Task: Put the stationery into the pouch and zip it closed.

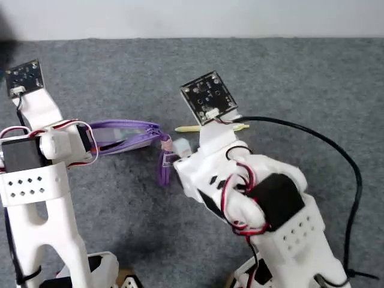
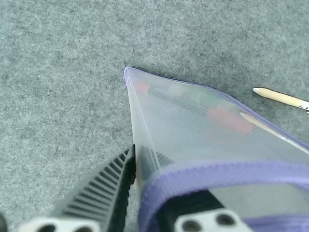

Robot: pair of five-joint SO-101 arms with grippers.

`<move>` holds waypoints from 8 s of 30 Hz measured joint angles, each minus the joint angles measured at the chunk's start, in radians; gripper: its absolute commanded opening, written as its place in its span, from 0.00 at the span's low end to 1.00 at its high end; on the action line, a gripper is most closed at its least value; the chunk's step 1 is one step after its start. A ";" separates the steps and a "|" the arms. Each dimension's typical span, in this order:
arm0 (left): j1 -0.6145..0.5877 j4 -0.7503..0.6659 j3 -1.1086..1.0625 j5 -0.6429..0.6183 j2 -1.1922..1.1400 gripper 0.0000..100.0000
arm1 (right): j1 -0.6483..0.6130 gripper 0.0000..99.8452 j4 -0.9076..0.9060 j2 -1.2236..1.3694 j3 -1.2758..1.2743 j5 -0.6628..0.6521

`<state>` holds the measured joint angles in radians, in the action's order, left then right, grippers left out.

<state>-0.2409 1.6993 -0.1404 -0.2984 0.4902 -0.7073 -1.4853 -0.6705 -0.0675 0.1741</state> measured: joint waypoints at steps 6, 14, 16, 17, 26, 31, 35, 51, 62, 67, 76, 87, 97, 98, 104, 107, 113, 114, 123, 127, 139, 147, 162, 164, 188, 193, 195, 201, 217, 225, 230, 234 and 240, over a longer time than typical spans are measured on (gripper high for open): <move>0.011 0.000 0.000 0.000 0.000 0.01 | -0.074 0.01 0.252 -0.012 0.000 0.044; 0.066 0.000 0.000 0.000 0.002 0.01 | -0.132 0.01 0.723 -0.012 -0.244 0.044; 0.066 0.000 0.000 0.000 0.002 0.01 | -0.133 0.01 0.861 -0.012 -0.327 0.034; 0.066 0.000 0.000 0.000 0.002 0.01 | -0.137 0.01 0.930 -0.012 -0.374 0.015; 0.066 0.000 0.000 0.000 0.002 0.01 | -0.157 0.01 1.356 -0.012 -0.715 -0.132; 0.066 0.000 0.000 0.000 0.002 0.01 | -0.160 0.13 1.372 -0.012 -0.755 -0.150; 0.071 0.000 0.000 0.000 0.002 0.01 | -0.170 0.24 1.339 -0.014 -0.750 -0.212; 0.014 0.000 0.000 -0.015 0.002 0.01 | 0.143 0.11 0.715 -0.012 -0.387 -0.107; 0.009 0.000 0.000 -0.015 0.002 0.01 | 0.368 0.26 0.411 0.259 -0.371 -0.229; 0.009 0.000 0.000 -0.015 0.002 0.01 | 0.391 0.30 0.411 0.496 -0.287 -0.307; 0.009 0.000 0.000 -0.015 0.002 0.01 | 0.394 0.30 0.361 0.916 0.044 -0.459; 0.009 0.000 0.000 -0.015 0.002 0.01 | 0.299 0.30 0.181 1.132 0.288 -0.488; 0.009 0.000 0.000 -0.015 0.002 0.01 | 0.210 0.30 0.206 1.246 0.295 -0.529; 0.009 0.000 0.000 -0.015 0.002 0.01 | 0.210 0.30 0.229 1.261 0.295 -0.532; 0.006 0.000 0.000 -0.015 0.002 0.01 | 0.212 0.09 0.304 1.321 0.308 -0.540; 0.006 0.000 0.000 -0.015 0.002 0.01 | 0.232 0.01 0.311 1.321 0.319 -0.540; 0.006 0.000 0.000 -0.015 0.002 0.01 | 0.292 0.01 0.307 1.324 0.341 -0.540; 0.006 0.000 0.000 -0.015 0.002 0.01 | 0.295 0.01 0.292 1.324 0.342 -0.540; 0.006 0.000 0.000 -0.015 0.002 0.01 | 0.359 0.01 0.083 1.214 0.334 -0.516; 0.006 0.000 0.000 -0.015 0.002 0.01 | 0.358 0.01 -0.061 1.066 0.333 -0.437; 0.006 0.000 0.000 -0.015 0.002 0.01 | 0.212 0.01 -0.160 0.479 0.333 -0.199; 0.006 0.000 0.000 -0.015 0.002 0.01 | -0.015 0.01 0.003 0.126 0.195 -0.023; 0.006 0.000 0.000 -0.015 0.002 0.01 | -0.189 0.01 1.151 -0.198 -0.482 -0.146; 0.006 0.000 0.000 -0.015 0.002 0.01 | -0.190 0.01 1.264 -0.160 -0.486 -0.164; 0.003 0.000 0.000 -0.015 0.002 0.01 | -0.094 0.23 1.307 0.005 -0.709 -0.218; 0.003 0.000 0.000 -0.015 0.002 0.01 | -0.060 0.23 1.195 -0.095 -0.709 -0.218; 0.002 0.000 0.000 -0.015 0.002 0.01 | -0.035 0.23 1.165 -0.127 -0.709 -0.201; 0.003 0.000 0.000 -0.015 0.002 0.01 | 0.049 0.21 1.077 -0.203 -0.709 -0.163; 0.000 -0.020 -0.029 -0.015 0.003 0.01 | 0.393 0.02 0.578 0.025 -0.408 -0.044; 0.000 -0.021 -0.031 -0.015 0.003 0.01 | 0.427 0.04 0.397 0.393 -0.147 -0.236; 0.000 -0.021 -0.031 -0.015 0.003 0.01 | 0.427 0.22 0.367 0.618 -0.021 -0.410; 0.000 -0.021 -0.031 -0.015 0.003 0.01 | 0.427 0.32 0.365 0.778 0.061 -0.563; 0.000 -0.021 -0.029 -0.015 0.003 0.01 | 0.404 0.31 0.365 0.961 0.155 -0.690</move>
<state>-0.2409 1.6778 -0.1695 -0.3138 0.4933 -0.3038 -1.1201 0.2900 0.0875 -0.5163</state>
